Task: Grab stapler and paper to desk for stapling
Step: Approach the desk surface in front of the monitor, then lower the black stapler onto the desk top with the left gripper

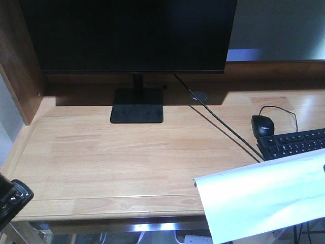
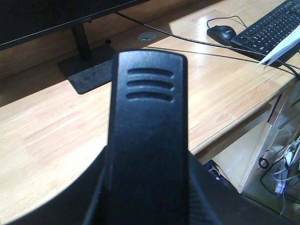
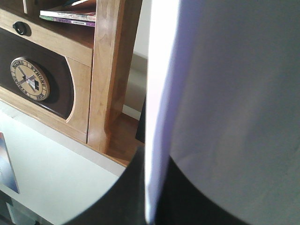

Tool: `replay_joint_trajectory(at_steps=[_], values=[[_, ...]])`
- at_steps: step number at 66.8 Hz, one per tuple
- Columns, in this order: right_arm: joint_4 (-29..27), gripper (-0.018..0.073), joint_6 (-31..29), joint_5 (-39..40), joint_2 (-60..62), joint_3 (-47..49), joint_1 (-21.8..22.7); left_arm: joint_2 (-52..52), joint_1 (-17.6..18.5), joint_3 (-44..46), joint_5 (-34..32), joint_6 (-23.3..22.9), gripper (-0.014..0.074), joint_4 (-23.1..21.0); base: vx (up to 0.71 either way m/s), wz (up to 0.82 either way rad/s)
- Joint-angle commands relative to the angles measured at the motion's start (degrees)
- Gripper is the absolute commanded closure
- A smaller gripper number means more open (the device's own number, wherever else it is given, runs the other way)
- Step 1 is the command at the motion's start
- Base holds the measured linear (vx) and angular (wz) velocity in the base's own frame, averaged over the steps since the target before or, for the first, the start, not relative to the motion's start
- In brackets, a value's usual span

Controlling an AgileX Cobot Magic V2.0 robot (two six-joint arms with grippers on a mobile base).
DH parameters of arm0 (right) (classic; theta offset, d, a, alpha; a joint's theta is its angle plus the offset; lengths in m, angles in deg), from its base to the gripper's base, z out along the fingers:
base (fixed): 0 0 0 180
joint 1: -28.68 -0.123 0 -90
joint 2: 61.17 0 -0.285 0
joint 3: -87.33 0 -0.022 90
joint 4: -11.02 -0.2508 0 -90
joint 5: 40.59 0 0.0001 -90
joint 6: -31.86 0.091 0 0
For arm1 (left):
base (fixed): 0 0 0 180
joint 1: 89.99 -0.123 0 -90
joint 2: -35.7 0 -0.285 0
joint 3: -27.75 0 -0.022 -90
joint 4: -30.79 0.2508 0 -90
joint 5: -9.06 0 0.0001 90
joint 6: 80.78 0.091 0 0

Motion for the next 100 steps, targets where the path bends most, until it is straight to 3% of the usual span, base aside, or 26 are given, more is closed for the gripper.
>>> replay_joint_trajectory(at_steps=[1,20,34,47,55,72,87,100], values=[[-0.30,0.0564,-0.27,3.93,-0.37,-0.13,-0.11,-0.38,0.32,1.74,-6.60,-0.31,0.0603,-0.46,0.00,0.00],[-0.30,0.0564,-0.27,3.93,-0.37,-0.13,-0.11,-0.38,0.32,1.74,-6.93,-0.31,0.0603,-0.46,0.00,0.00],[-0.30,0.0564,-0.27,3.93,-0.37,-0.13,-0.11,-1.93,0.32,2.04,-13.62,-0.31,0.0603,-0.56,0.00,0.00],[-0.30,0.0564,-0.27,3.93,-0.37,-0.13,-0.11,-11.17,0.32,2.12,-20.29,-0.31,0.0603,-0.42,0.00,0.00],[-0.30,0.0564,-0.27,3.93,-0.37,-0.13,-0.11,-20.55,0.32,5.06,-19.59,0.92,0.0603,-0.37,0.00,0.00],[-0.30,0.0564,-0.27,3.93,-0.37,-0.13,-0.11,-40.06,0.32,16.52,-14.34,13.27,0.0603,-2.12,0.00,0.00],[-0.30,0.0564,-0.27,3.93,-0.37,-0.13,-0.11,-52.38,-0.60,21.29,-16.87,23.45,0.0603,-8.17,0.00,0.00],[-0.30,0.0564,-0.27,3.93,-0.37,-0.13,-0.11,-58.38,-5.45,22.04,-18.19,33.30,0.0603,-17.24,0.00,0.00]])
